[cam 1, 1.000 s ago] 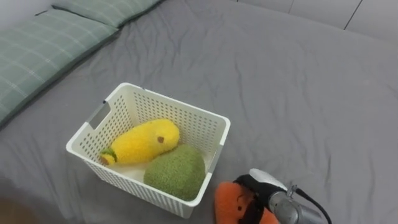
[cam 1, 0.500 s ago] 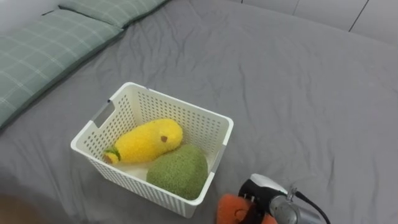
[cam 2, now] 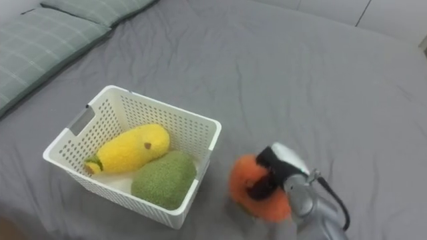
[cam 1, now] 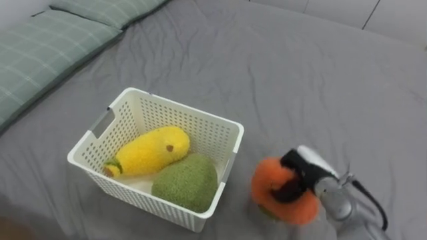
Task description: Collect toys from the bed
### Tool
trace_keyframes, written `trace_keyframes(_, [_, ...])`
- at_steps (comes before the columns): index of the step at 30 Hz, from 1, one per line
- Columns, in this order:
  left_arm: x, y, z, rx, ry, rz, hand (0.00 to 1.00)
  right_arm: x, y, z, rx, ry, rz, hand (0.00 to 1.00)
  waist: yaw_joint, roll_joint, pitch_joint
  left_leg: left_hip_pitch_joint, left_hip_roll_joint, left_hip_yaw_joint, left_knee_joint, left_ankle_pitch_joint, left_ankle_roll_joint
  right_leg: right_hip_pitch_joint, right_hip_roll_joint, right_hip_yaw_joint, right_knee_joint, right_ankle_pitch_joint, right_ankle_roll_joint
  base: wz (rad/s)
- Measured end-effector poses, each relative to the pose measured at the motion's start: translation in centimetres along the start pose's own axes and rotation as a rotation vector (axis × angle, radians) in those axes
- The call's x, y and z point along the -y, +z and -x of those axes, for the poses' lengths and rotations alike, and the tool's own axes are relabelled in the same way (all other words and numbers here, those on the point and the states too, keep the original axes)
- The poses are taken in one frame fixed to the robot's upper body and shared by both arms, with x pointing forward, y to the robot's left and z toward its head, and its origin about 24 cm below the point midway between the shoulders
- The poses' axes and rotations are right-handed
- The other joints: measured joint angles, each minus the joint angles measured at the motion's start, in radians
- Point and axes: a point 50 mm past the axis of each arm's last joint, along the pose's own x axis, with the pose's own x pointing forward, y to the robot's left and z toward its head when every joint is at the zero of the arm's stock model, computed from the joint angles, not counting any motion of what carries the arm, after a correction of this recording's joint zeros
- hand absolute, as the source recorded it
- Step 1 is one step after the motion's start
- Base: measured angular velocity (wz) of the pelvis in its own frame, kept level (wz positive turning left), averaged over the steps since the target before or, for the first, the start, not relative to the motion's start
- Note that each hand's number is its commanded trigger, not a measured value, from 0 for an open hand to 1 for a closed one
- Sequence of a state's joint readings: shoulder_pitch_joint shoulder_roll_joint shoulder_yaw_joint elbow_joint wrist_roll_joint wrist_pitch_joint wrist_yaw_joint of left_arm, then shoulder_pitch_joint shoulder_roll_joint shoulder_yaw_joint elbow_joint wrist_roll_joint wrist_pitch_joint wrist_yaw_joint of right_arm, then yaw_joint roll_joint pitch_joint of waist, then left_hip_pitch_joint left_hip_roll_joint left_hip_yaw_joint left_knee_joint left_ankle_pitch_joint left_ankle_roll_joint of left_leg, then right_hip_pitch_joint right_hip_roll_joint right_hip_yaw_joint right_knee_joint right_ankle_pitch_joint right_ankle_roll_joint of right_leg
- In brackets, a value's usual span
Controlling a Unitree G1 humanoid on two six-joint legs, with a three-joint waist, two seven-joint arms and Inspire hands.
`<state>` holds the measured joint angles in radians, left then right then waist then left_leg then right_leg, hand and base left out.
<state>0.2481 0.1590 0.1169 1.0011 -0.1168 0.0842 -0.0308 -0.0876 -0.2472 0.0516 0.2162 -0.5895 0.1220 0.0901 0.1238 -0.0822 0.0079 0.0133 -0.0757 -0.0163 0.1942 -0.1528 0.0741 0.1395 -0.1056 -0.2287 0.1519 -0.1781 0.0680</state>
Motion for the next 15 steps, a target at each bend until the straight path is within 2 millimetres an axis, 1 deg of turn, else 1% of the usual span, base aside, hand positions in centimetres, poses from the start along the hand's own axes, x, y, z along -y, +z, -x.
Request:
trace_keyframes(1, [-0.1, 0.1, 0.0, 0.005, 0.003, -0.002, 0.00, 1.0, 0.7, -0.2, 0.028, -0.060, -0.018, 1.00, -0.008, -0.001, 0.0023, 0.004, 0.001, 0.003, -0.004, -0.001, 0.000, 0.000, 0.001, 0.004, 0.000, 0.001, 0.000, -0.12])
trace_keyframes(2, [-0.2, 0.2, 0.0, 0.007, 0.004, -0.003, 0.00, 1.4, 0.9, -0.2, 0.037, -0.083, -0.027, 1.00, -0.009, -0.003, 0.0020, 0.007, 0.002, 0.006, -0.007, -0.001, 0.000, 0.000, 0.001, 0.006, 0.000, 0.001, 0.000, -0.13])
trace_keyframes(5, [-0.1, 0.7, -0.1, 0.019, 0.002, -0.006, 0.00, 2.7, 1.7, 0.0, 0.076, -0.143, -0.041, 1.00, -0.015, -0.009, -0.0019, 0.004, 0.005, 0.010, -0.013, -0.001, 0.000, -0.011, 0.001, 0.009, 0.003, 0.006, 0.001, -0.09])
trace_keyframes(6, [-0.1, 0.9, -0.1, 0.025, 0.000, -0.005, 0.00, 3.1, 2.1, 0.1, 0.097, -0.160, -0.039, 1.00, -0.016, -0.006, -0.0016, -0.002, 0.007, 0.010, -0.012, -0.001, 0.000, -0.019, 0.002, 0.010, 0.005, 0.008, 0.001, -0.07])
trace_keyframes(7, [0.0, 1.2, -0.1, 0.034, -0.004, -0.005, 0.00, 3.5, 2.6, 0.3, 0.117, -0.175, -0.040, 1.00, -0.020, -0.003, 0.0010, -0.003, 0.008, 0.012, -0.012, -0.001, 0.000, -0.022, 0.003, 0.013, 0.006, 0.009, 0.001, -0.07])
trace_keyframes(8, [0.0, 1.3, -0.1, 0.037, -0.006, -0.004, 0.00, 3.6, 2.9, 0.4, 0.128, -0.182, -0.042, 1.00, -0.021, -0.001, 0.0016, -0.003, 0.008, 0.013, -0.013, -0.001, 0.000, -0.023, 0.003, 0.015, 0.007, 0.009, 0.001, -0.09])
trace_keyframes(10, [0.2, 1.6, -0.2, 0.044, -0.013, -0.004, 0.00, 4.1, 3.6, 0.6, 0.160, -0.200, -0.052, 1.00, -0.019, 0.004, -0.0006, -0.003, 0.011, 0.024, -0.015, -0.001, 0.000, -0.034, 0.004, 0.025, 0.016, 0.009, 0.001, -0.13])
trace_keyframes(12, [0.4, 1.7, -0.3, 0.044, -0.023, -0.004, 0.00, 4.9, 4.9, 1.1, 0.216, -0.232, -0.056, 1.00, -0.012, 0.010, -0.0030, -0.001, 0.012, 0.037, -0.016, -0.001, 0.000, -0.038, 0.004, 0.033, 0.019, 0.009, 0.001, -0.13])
trace_keyframes(15, [0.6, 2.0, -0.3, 0.050, -0.031, -0.006, 0.00, 5.8, 6.5, 1.0, 0.279, -0.258, -0.056, 1.00, -0.006, 0.012, -0.0029, 0.000, 0.012, 0.038, -0.021, 0.000, 0.000, -0.039, 0.004, 0.034, 0.020, 0.009, 0.001, -0.02])
